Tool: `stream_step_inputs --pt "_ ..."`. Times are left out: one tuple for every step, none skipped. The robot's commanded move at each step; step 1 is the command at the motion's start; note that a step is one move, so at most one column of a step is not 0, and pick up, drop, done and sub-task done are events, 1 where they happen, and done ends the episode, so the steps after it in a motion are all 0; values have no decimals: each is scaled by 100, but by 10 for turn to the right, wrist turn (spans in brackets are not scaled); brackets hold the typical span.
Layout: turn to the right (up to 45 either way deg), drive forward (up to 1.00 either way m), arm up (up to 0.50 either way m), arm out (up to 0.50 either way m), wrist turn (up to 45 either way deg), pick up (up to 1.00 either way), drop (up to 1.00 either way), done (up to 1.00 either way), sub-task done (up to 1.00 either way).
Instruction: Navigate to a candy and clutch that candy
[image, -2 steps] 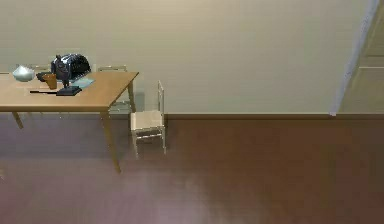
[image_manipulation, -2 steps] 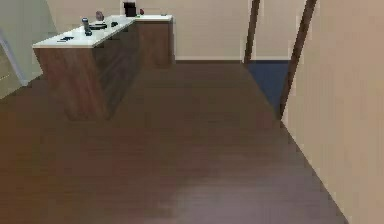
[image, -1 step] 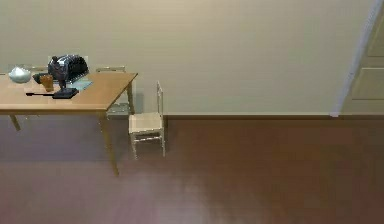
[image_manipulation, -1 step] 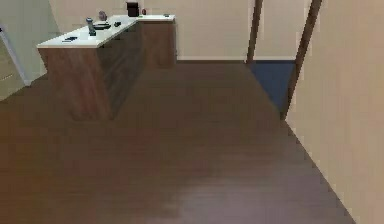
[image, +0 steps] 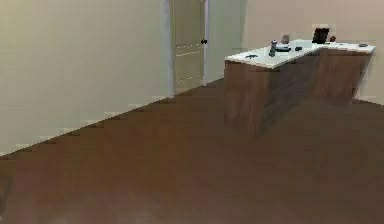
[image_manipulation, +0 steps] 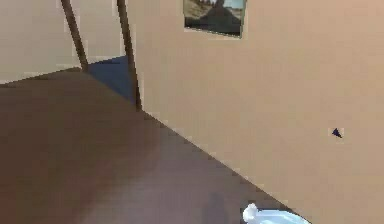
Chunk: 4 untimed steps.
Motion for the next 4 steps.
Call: stream_step_inputs --pt "420 0 0 0 0 0 0 0 0" --pt "0 100 0 0 0 0 0 0 0" --pt "0 100 0 0 0 0 0 0 0" --pt "0 100 0 0 0 0 0 0 0"
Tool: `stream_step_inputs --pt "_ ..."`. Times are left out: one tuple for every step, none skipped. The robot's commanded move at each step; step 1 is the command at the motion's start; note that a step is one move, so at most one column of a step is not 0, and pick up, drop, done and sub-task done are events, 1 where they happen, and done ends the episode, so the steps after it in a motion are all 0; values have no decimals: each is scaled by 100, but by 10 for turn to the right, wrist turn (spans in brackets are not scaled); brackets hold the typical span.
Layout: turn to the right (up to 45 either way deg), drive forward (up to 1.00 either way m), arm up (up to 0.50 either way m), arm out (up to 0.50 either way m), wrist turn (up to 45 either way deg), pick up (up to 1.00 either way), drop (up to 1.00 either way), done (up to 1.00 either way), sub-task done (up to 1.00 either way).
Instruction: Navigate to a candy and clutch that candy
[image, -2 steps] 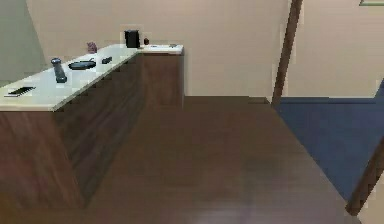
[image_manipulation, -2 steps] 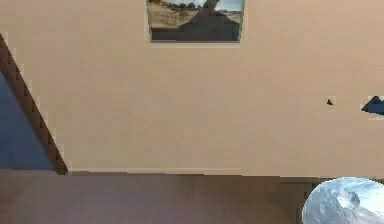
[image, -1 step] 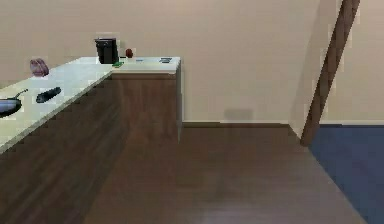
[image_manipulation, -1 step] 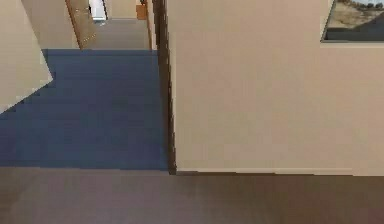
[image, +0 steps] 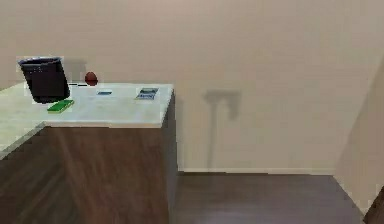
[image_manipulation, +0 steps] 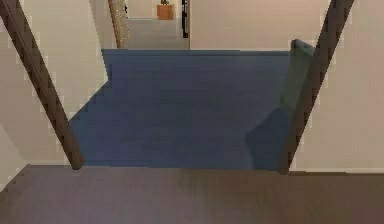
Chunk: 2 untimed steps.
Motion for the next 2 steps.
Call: stream_step_inputs --pt "30 0 0 0 0 0 0 0 0" --pt "0 35 0 0 0 0 0 0 0"
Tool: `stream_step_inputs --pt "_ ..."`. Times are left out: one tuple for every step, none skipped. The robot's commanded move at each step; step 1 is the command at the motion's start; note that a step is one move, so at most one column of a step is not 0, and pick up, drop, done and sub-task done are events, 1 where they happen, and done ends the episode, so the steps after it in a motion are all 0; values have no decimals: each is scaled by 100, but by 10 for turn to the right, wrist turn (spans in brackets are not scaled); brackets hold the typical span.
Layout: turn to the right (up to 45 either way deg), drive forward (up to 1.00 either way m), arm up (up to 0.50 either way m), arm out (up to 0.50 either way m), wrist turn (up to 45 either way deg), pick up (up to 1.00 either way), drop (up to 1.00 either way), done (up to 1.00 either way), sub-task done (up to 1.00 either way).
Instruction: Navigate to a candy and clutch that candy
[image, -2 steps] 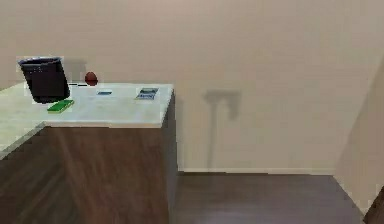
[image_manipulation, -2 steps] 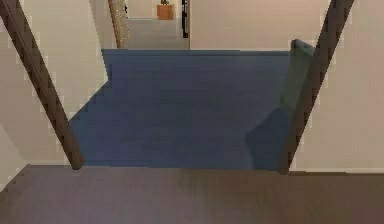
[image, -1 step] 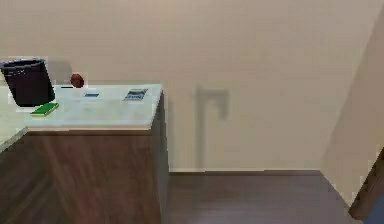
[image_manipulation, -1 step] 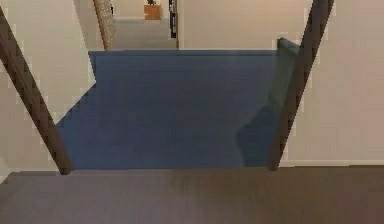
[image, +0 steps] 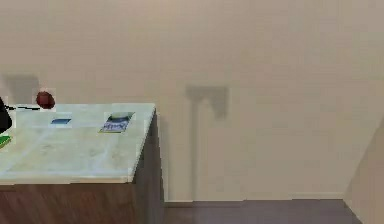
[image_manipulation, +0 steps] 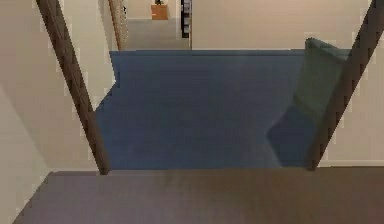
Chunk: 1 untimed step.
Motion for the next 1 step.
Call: stream_step_inputs --pt "-450 0 0 0 0 0 0 0 0"
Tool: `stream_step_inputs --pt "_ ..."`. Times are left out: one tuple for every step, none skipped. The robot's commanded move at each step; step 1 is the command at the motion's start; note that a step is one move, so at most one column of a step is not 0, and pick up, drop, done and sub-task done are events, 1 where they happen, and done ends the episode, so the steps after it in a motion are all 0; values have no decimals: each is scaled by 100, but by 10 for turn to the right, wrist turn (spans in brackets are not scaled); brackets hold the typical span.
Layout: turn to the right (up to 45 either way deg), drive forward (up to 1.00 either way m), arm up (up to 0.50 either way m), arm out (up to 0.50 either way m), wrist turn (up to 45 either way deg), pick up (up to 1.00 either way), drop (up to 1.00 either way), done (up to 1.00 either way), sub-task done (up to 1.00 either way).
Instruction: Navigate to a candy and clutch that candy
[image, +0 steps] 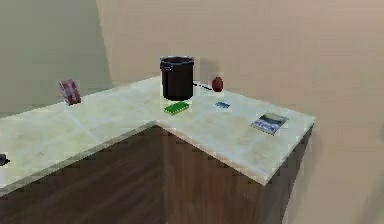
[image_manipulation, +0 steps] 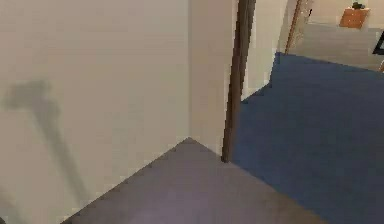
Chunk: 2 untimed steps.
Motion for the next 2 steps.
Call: stream_step_inputs --pt "-450 0 0 0 0 0 0 0 0" --pt "-180 0 0 0 0 0 0 0 0"
